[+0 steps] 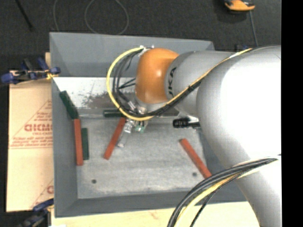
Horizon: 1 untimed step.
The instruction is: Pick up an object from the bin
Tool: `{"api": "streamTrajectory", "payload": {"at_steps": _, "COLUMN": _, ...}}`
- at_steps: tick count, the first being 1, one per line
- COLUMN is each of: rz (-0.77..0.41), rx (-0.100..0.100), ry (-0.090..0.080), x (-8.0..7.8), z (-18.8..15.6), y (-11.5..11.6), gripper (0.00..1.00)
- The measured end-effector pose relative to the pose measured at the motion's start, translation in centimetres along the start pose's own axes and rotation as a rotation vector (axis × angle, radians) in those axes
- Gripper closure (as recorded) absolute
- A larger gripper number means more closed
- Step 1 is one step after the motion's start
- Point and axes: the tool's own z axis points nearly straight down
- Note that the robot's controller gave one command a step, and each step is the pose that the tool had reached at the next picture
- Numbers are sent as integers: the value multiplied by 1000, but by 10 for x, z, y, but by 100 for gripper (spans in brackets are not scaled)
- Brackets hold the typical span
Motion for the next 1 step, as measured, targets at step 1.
{"api": "streamTrajectory", "payload": {"at_steps": 1, "rz": 41, "rx": 18, "ry": 13, "x": 16, "z": 2, "y": 60, "gripper": 0}}
